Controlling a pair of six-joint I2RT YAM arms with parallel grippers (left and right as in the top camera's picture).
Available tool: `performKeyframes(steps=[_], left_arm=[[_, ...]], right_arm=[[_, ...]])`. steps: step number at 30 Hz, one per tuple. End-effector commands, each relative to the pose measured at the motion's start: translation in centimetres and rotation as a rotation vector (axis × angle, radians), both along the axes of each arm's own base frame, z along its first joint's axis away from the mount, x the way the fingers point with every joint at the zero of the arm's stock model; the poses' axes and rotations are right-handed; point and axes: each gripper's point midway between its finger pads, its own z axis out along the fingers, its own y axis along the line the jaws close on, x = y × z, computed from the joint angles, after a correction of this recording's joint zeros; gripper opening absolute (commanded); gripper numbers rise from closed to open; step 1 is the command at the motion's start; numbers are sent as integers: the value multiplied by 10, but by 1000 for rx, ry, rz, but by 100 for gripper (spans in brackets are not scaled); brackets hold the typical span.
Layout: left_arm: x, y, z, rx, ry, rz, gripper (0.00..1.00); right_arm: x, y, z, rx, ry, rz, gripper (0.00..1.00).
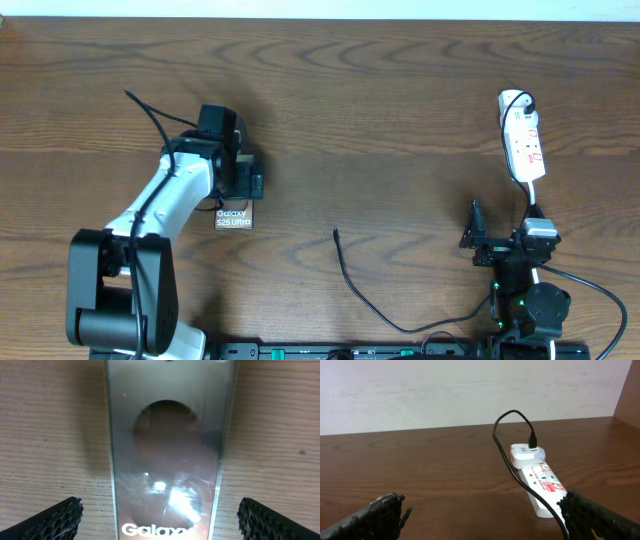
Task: Plug charger to phone and switch on socket
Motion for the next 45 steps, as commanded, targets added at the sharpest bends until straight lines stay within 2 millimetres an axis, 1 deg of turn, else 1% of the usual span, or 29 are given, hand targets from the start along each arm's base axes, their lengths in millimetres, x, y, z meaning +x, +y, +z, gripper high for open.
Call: performKeyframes(steps=[1,5,13,16,24,32,40,45], left_arm=[[2,13,-3,17,9,50,100],[0,-2,-4,-71,22,4,100],[2,-1,-7,-53,23,-20,100],[1,5,-12,-18,36,-13,100],[1,5,-29,-16,65,-13,100],[7,4,-28,-22,44,-14,100],[6,4,-30,-22,50,-15,100],[8,-1,-30,-45,45,-19,100]], right_arm=[[0,1,-1,9,0,0,99],[0,1,-1,9,0,0,99],[0,1,-1,9,0,0,99],[0,1,-1,9,0,0,99],[0,1,-1,9,0,0,99],[0,1,-1,9,0,0,99],[0,1,-1,9,0,0,99],[0,1,-1,9,0,0,99]])
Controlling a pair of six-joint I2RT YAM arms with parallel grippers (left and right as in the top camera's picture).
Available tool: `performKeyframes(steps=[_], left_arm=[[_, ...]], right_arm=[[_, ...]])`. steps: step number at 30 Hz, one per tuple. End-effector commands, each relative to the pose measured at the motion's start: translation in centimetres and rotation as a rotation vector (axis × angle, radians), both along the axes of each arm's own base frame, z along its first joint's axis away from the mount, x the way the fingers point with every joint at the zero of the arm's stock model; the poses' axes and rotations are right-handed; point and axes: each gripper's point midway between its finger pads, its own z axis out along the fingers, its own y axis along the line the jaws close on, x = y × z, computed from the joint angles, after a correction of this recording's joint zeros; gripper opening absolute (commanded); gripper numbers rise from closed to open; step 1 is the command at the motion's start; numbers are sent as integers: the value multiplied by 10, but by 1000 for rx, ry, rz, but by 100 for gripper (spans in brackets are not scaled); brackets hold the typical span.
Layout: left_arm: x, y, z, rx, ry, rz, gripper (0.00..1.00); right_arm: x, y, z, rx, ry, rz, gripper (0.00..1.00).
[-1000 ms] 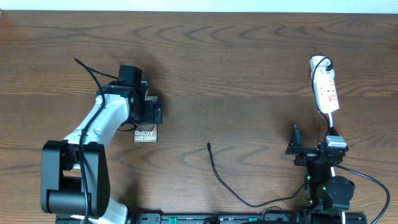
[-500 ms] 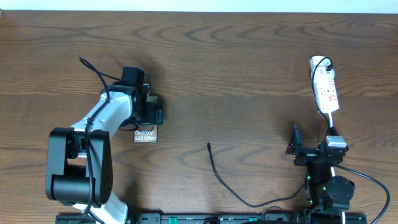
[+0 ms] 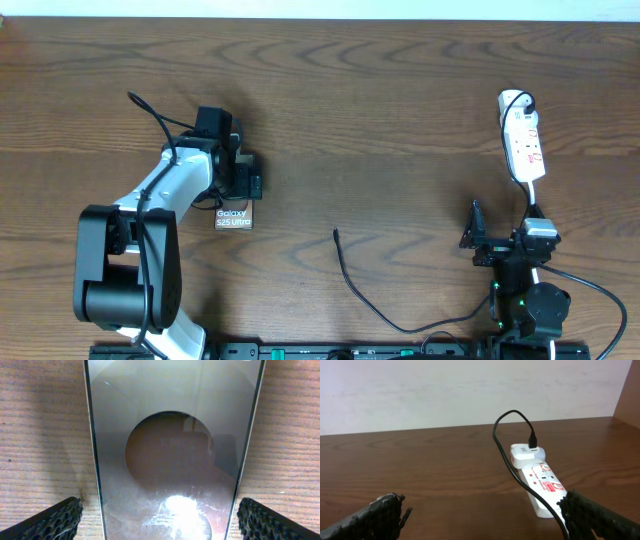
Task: Plug charger to phone and switch on socket
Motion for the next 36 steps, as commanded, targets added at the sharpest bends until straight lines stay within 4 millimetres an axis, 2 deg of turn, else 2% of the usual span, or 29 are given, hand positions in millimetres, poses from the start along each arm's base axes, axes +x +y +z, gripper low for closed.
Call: performKeyframes(steps=[1,36], left_arm=[[3,-3,-3,-6,2,-19,100],[0,-4,-6,-19,7,-10,100]], right_arm=[[0,1,-1,9,0,0,99],[0,1,-1,9,0,0,99]])
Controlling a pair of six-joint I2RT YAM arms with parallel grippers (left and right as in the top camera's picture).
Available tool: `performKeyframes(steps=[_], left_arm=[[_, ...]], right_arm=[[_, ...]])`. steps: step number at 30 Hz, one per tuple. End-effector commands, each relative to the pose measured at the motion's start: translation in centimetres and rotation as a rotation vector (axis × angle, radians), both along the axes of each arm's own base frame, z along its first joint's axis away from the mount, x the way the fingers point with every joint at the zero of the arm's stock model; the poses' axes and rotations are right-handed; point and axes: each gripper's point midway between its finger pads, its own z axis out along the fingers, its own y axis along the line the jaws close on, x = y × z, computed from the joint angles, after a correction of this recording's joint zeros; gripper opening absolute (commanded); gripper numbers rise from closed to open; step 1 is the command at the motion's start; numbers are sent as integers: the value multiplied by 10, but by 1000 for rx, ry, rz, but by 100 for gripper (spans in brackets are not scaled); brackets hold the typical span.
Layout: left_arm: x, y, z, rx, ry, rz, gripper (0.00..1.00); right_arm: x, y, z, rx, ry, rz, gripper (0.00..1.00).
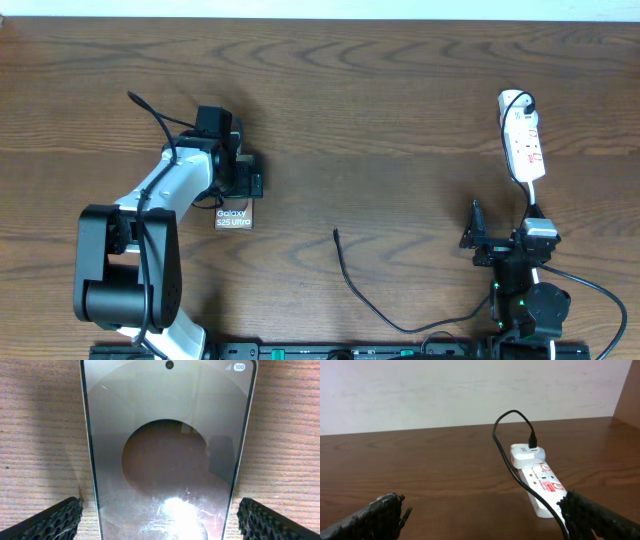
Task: Plug charger to phone and switch on socket
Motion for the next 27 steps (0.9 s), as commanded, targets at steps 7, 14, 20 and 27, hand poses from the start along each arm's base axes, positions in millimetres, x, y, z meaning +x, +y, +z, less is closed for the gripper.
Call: performKeyframes(steps=[7,14,20,27], left_arm=[[-9,-1,-22,-2,67,-9,100],[-7,-2,-28,-2,68,-9,100],[-8,-1,-28,-1,70,-9,100],[-12,-1,-29,1,87,-9,100]], right_arm=[[0,1,-1,9,0,0,99],[0,1,-1,9,0,0,99],[0,1,-1,9,0,0,99],[0,1,-1,9,0,0,99]])
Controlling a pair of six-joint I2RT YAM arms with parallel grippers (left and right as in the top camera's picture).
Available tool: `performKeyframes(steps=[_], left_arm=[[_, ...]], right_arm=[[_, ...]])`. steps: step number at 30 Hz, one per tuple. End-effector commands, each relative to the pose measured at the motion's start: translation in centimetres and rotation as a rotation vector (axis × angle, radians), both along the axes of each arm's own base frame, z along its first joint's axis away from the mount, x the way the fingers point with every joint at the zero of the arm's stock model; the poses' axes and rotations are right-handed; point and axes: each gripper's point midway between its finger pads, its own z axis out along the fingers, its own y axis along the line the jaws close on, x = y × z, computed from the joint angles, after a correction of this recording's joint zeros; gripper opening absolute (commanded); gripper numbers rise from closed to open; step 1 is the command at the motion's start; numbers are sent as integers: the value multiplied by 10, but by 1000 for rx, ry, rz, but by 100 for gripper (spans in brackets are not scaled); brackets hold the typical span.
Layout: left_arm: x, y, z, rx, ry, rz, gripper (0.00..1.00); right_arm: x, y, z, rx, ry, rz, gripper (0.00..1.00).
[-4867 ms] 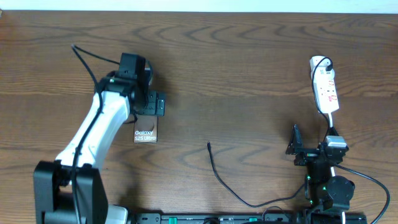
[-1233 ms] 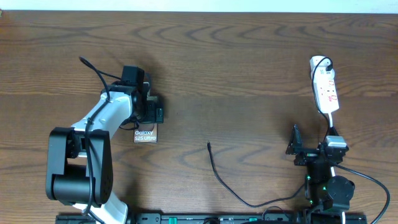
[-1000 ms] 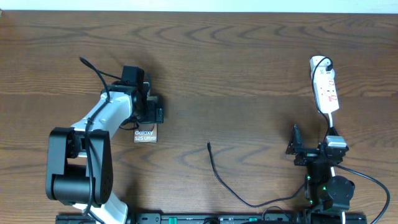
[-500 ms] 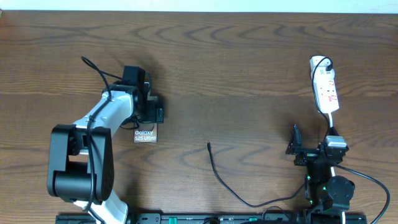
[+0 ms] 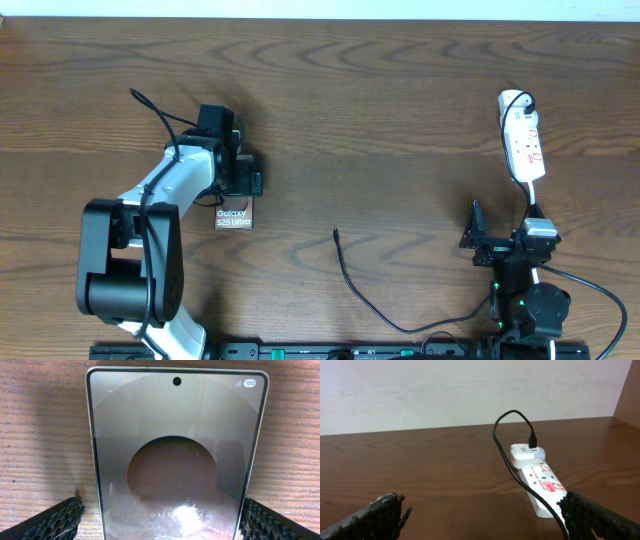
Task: Plug charger to phone and switch on socket
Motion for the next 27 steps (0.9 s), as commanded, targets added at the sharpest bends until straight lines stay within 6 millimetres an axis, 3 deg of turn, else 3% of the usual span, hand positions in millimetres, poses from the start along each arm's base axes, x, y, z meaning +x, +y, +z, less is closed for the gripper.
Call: performKeyframes(steps=[1,27], left_arm=[[-19,-4,-23,-26,93,-9,100],[-34,-6,-29,46,133,-72,99]], right_arm=[[0,1,-1,9,0,0,99],[0,1,-1,9,0,0,99]])
